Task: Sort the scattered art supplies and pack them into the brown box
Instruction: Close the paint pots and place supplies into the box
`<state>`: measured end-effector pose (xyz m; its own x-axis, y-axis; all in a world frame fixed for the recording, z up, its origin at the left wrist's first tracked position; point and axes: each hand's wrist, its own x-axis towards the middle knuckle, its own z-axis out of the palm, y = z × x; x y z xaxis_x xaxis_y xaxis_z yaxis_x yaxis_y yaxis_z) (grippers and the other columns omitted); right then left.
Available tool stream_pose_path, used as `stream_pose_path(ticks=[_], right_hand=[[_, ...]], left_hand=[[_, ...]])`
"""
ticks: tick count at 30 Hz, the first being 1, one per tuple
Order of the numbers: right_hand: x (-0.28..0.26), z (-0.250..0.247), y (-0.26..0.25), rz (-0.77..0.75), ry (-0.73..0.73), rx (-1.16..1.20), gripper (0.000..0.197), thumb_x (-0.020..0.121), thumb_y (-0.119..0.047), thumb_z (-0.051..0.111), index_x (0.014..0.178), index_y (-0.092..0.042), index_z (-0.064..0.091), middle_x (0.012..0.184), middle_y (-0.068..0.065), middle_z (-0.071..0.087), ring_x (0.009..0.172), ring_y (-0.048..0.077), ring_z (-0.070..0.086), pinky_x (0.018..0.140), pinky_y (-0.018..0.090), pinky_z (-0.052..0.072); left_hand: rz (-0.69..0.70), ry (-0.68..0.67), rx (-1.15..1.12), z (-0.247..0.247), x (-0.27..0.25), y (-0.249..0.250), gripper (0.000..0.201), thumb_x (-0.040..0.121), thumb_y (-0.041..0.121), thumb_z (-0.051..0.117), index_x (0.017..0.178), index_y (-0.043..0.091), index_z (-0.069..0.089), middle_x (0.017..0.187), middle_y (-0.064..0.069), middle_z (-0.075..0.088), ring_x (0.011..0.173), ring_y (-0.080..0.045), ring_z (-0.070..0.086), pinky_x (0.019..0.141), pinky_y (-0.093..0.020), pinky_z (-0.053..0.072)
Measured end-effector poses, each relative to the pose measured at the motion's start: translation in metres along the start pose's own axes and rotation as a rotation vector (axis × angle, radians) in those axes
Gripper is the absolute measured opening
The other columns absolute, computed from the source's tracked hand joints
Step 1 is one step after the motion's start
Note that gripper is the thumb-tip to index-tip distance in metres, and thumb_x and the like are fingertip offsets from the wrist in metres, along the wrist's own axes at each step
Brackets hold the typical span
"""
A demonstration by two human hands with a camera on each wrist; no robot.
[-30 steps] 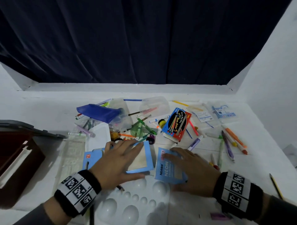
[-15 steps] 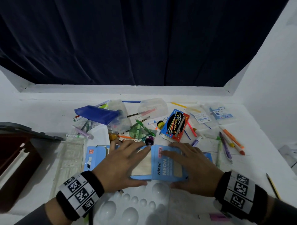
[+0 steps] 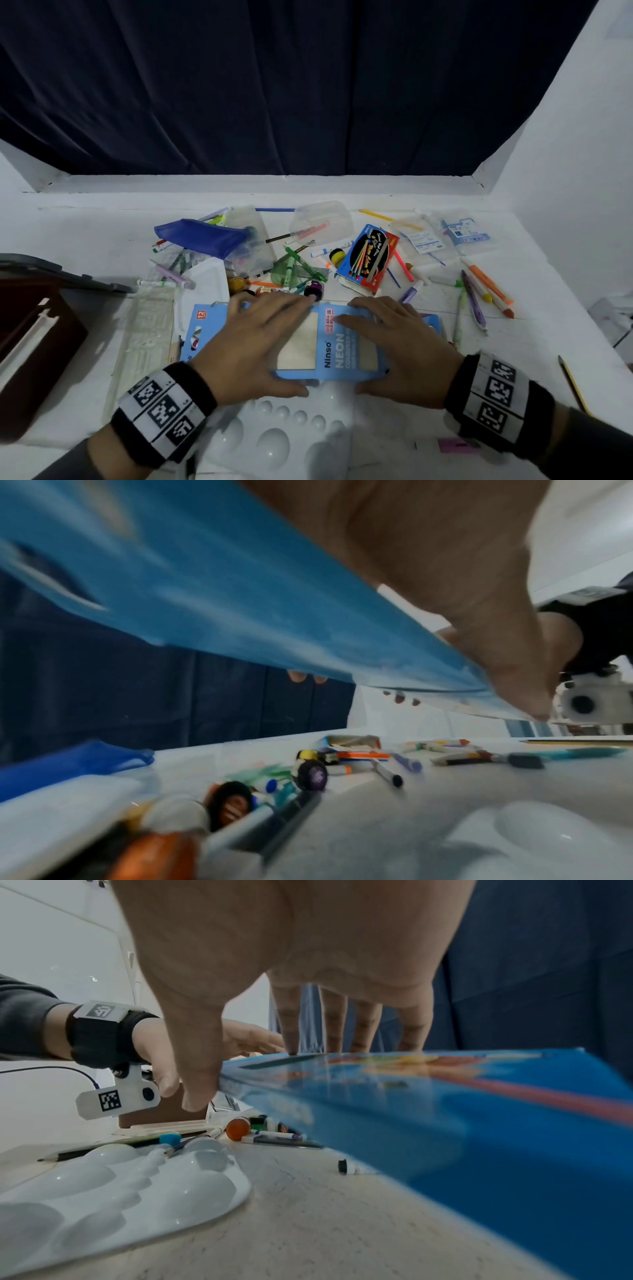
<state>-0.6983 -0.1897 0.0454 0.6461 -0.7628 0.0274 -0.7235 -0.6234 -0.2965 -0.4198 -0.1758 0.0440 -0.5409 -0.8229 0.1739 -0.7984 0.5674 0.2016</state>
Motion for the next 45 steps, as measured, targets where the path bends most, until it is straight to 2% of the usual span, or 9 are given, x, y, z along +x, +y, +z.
stream_pose_path(ticks=[10,18,22,29,31,33,37,40,45], right_hand=[[-0.002,0.000,-0.003,-0.021,0.066,-0.008,0.088,0.071,-0.076,0.061,0.144,-0.035,0.034,0.148,-0.002,0.035,0.135,0.020,0.036,0.107,0.047,0.038],[-0.001,0.003,-0.010,-0.031,0.065,-0.017,0.087,0.072,-0.078,0.059,0.143,-0.035,0.033,0.149,-0.001,0.036,0.136,0.020,0.036,0.108,0.046,0.038],[-0.006,0.003,-0.010,0.018,0.054,-0.049,0.088,0.071,-0.079,0.057,0.144,-0.036,0.033,0.150,-0.003,0.033,0.136,0.018,0.034,0.109,0.043,0.034],[-0.023,-0.007,-0.001,0.327,0.208,0.217,0.085,0.061,-0.086,0.057,0.134,-0.049,0.033,0.124,-0.013,0.040,0.109,0.012,0.049,0.092,0.034,0.048],[-0.028,-0.007,-0.001,0.376,0.211,0.297,0.081,0.063,-0.086,0.056,0.131,-0.051,0.033,0.120,-0.014,0.042,0.090,0.008,0.052,0.085,0.029,0.047],[-0.030,-0.005,-0.005,0.401,0.176,0.337,0.078,0.064,-0.089,0.051,0.130,-0.053,0.031,0.118,-0.013,0.044,0.089,0.009,0.053,0.084,0.031,0.047],[-0.027,0.002,-0.020,0.434,0.001,0.453,0.062,0.080,-0.076,0.048,0.131,-0.046,0.031,0.111,-0.004,0.049,0.095,0.014,0.054,0.081,0.029,0.040],[-0.021,0.010,-0.032,0.417,-0.075,0.527,0.060,0.084,-0.075,0.042,0.133,-0.043,0.029,0.104,-0.002,0.049,0.092,0.017,0.052,0.081,0.030,0.038],[-0.005,0.023,-0.045,0.426,-0.167,0.446,0.059,0.085,-0.076,0.041,0.132,-0.041,0.029,0.114,0.003,0.050,0.102,0.025,0.054,0.090,0.040,0.044]], left_hand=[[-0.044,0.063,0.025,-0.024,-0.011,-0.016,0.102,0.061,0.091,0.060,0.143,0.032,0.048,0.140,0.019,0.048,0.126,-0.007,0.046,0.094,-0.041,0.025],[0.014,0.023,0.056,-0.006,0.004,0.012,0.104,0.067,0.093,0.051,0.148,0.031,0.040,0.147,0.016,0.044,0.133,-0.009,0.042,0.101,-0.052,0.029],[0.034,0.072,0.064,-0.009,0.003,0.010,0.105,0.067,0.092,0.053,0.151,0.031,0.037,0.148,0.014,0.041,0.138,-0.008,0.038,0.103,-0.044,0.022],[-0.095,0.377,-0.130,-0.010,-0.010,0.008,0.033,0.091,0.046,0.058,0.123,0.038,0.058,0.124,0.020,0.052,0.114,0.010,0.047,0.091,-0.042,0.035],[-0.035,0.258,-0.201,0.006,-0.015,0.009,0.023,0.094,0.042,0.056,0.117,0.038,0.058,0.118,0.022,0.053,0.107,0.011,0.049,0.089,-0.046,0.044],[0.052,0.017,-0.202,0.026,-0.018,0.012,0.033,0.099,0.049,0.051,0.131,0.039,0.054,0.135,0.021,0.050,0.126,0.003,0.046,0.100,-0.045,0.044],[0.157,-0.438,-0.059,0.053,-0.018,0.016,0.063,0.099,0.062,0.035,0.156,0.042,0.018,0.166,0.013,0.011,0.152,-0.004,0.006,0.121,-0.035,0.016],[0.227,-0.482,0.114,0.049,-0.015,0.006,0.071,0.095,0.066,0.031,0.156,0.039,0.008,0.167,0.007,0.009,0.154,-0.016,0.008,0.118,-0.046,0.018],[0.187,-0.543,0.315,0.031,-0.019,-0.014,0.085,0.086,0.080,0.008,0.154,0.033,0.028,0.163,0.009,0.025,0.147,-0.020,0.033,0.102,-0.058,0.038]])
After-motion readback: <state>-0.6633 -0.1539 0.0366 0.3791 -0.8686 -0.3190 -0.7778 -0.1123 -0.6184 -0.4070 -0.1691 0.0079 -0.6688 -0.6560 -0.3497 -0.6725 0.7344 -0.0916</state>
